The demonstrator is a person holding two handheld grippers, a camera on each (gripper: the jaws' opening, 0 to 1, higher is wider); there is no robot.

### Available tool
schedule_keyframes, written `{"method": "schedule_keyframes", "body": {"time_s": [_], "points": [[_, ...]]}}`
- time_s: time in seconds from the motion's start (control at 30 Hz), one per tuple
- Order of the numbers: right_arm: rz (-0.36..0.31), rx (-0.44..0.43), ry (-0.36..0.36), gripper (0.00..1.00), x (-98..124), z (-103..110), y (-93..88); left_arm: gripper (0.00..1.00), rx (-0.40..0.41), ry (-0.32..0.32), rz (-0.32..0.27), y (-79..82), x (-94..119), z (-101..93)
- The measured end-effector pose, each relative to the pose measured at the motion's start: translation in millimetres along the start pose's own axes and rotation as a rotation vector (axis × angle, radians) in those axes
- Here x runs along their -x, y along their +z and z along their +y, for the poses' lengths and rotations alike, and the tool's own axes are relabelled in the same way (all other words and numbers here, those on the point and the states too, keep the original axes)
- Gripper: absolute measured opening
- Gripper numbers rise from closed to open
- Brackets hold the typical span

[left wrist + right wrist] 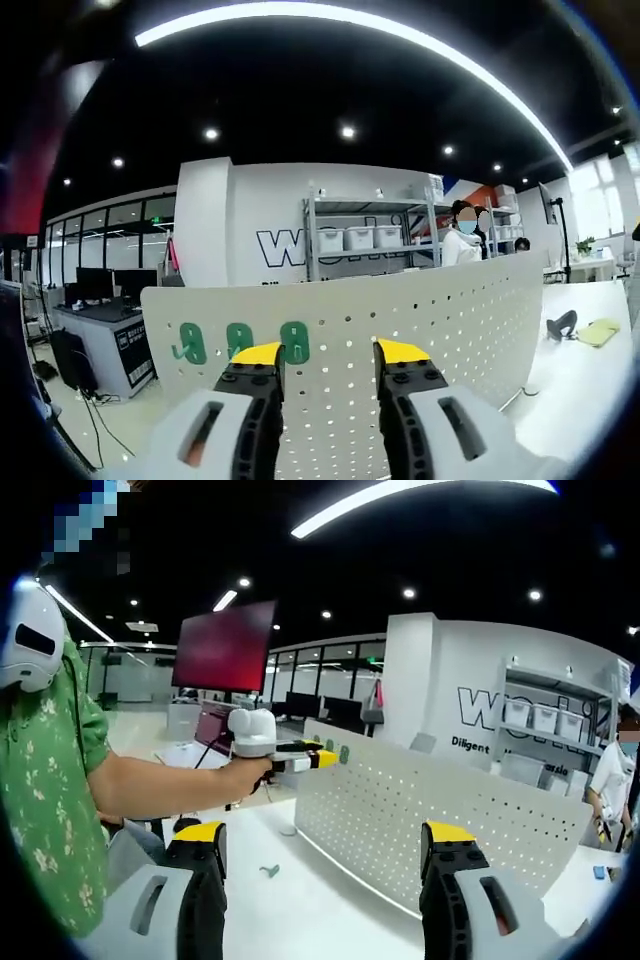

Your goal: Insert the hook assembly into the mounting plate slot until the hook locks in place.

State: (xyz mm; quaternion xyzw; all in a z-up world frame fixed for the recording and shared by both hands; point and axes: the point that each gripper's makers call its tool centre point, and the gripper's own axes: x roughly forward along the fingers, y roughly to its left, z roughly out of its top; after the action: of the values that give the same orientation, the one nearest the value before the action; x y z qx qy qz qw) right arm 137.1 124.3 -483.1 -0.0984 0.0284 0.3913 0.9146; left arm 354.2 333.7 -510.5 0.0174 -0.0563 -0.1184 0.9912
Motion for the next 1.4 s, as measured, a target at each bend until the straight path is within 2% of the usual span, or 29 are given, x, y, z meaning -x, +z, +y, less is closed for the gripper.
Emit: {"method": "schedule_keyframes", "body": {"time_s": [0.33, 0.53, 0.9, 1.23, 1.4], "points": [[-0.002, 0.009, 0.021, 0.82, -2.8, 9.2, 2.0, 0.40, 0.002, -0.014, 0.009, -1.8, 28.6, -1.5], [0.004, 0.002, 0.026, 0.82, -2.8, 13.3, -2.3, 0.40, 0.006, -0.028, 0.030, -12.4, 50.3, -5.5], [0.057, -0.026, 0.028, 0.82, -12.1, 17.7, -32.6, 0.40, 0.005, -0.030, 0.090, -41.5, 83.7, -2.7], [0.086, -0.077, 0.056, 0.81, -28.1, 21.9, -59.0, 0.40, 0.015, -0.031, 0.131, -60.7, 105.6, -4.9], [0.110, -0.100, 0.057, 0.81, -33.9, 20.8, -75.4, 0.40, 0.026, -0.034, 0.160, -76.8, 117.1, -8.3]]}}
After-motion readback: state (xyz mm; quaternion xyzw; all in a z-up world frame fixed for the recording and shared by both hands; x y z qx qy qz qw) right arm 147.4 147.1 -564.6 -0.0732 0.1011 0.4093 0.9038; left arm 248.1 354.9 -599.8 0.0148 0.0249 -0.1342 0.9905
